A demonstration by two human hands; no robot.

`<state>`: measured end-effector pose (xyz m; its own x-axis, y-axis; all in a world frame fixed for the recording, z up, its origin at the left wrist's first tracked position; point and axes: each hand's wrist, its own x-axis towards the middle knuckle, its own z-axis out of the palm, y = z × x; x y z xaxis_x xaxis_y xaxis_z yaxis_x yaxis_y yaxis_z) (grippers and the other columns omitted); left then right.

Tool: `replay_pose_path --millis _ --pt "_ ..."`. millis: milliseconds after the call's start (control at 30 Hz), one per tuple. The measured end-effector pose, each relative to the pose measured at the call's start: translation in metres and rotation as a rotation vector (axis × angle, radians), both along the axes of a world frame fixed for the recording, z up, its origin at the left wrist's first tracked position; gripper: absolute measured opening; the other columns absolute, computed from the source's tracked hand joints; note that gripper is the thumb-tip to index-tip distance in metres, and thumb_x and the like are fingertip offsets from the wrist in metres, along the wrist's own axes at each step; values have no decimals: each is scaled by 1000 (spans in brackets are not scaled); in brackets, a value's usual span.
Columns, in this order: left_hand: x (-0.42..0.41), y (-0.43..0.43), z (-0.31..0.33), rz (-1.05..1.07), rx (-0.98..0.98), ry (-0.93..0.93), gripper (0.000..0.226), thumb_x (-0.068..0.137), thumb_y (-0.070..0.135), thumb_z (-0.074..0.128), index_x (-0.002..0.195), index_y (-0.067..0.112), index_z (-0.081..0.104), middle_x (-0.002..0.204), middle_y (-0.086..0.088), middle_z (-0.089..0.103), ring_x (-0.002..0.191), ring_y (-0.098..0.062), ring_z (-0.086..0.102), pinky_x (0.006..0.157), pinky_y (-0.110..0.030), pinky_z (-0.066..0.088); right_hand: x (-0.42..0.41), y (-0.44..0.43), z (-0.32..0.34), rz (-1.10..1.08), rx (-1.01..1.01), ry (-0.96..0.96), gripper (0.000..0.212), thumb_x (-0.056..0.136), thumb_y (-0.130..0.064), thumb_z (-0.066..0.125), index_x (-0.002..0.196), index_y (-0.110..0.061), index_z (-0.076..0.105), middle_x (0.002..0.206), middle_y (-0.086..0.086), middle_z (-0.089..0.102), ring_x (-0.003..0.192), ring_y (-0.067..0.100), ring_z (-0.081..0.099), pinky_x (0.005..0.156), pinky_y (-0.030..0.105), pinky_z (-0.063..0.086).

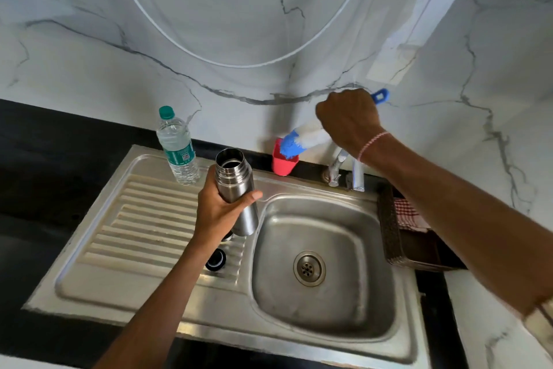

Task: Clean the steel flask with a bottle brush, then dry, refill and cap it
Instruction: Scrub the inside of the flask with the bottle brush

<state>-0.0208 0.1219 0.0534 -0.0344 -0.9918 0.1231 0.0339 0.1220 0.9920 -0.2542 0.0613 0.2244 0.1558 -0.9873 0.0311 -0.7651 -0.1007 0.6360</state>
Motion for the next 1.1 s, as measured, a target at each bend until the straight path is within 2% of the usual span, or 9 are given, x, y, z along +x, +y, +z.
replay_pose_path --millis 67,233,300,400,567,733,867,967,1100 --pt "-2 0 -4 -7 -2 0 68 65 37 92 123 29 58 110 7 73 102 -16 71 92 -30 55 2 -15 -11 57 23 53 34 89 -1 59 63 -18 44 68 1 52 76 26 68 61 32 35" --pt "3 -5 -14 6 9 -2 66 65 37 92 122 29 59 109 4 73 102 -20 71 93 -37 56 8 -47 -39 182 82 72 34 82 3 61 65 -21 44 67 1 52 71 26 67 60 32 33" --pt "6 -7 -15 11 18 0 67 65 37 92 122 31 58 109 6 73 101 -19 71 92 -35 56 11 -54 -49 204 100 75 32 85 2 61 69 -21 45 69 0 52 74 26 68 61 32 34" --pt "10 -9 -15 22 25 7 67 64 38 92 122 32 58 109 9 73 101 -15 71 91 -29 55 12 -63 -61 216 130 53 27 90 -1 61 76 -20 49 78 1 60 81 27 69 63 33 36" --pt "14 -12 -21 24 44 25 71 64 38 93 125 27 58 111 4 73 103 -22 71 94 -39 56 13 -71 -73 193 167 23 25 90 1 60 78 -19 50 86 2 67 84 28 70 64 34 37" --pt "11 -11 -21 21 52 15 69 62 41 92 122 35 58 110 8 74 101 -16 72 89 -27 56 11 -73 -66 153 179 71 27 87 1 63 72 -18 52 77 2 66 76 27 69 61 33 37" --pt "8 -11 -17 22 58 23 66 62 40 92 119 39 59 109 8 74 100 -16 72 89 -29 56 1 -70 -49 132 114 133 43 81 1 65 56 -18 35 61 0 52 66 27 68 57 31 36" --pt "5 -9 -14 22 52 25 64 63 38 93 119 40 61 109 6 74 100 -17 72 91 -34 57 -8 -58 -31 96 68 131 46 76 1 66 54 -18 31 53 0 42 57 26 63 55 29 34" --pt "1 -6 -12 13 55 25 65 63 38 93 119 34 61 108 3 75 99 -20 72 91 -39 58 -20 -36 -7 60 37 107 43 84 4 58 58 -14 30 53 2 25 59 28 58 57 32 36"
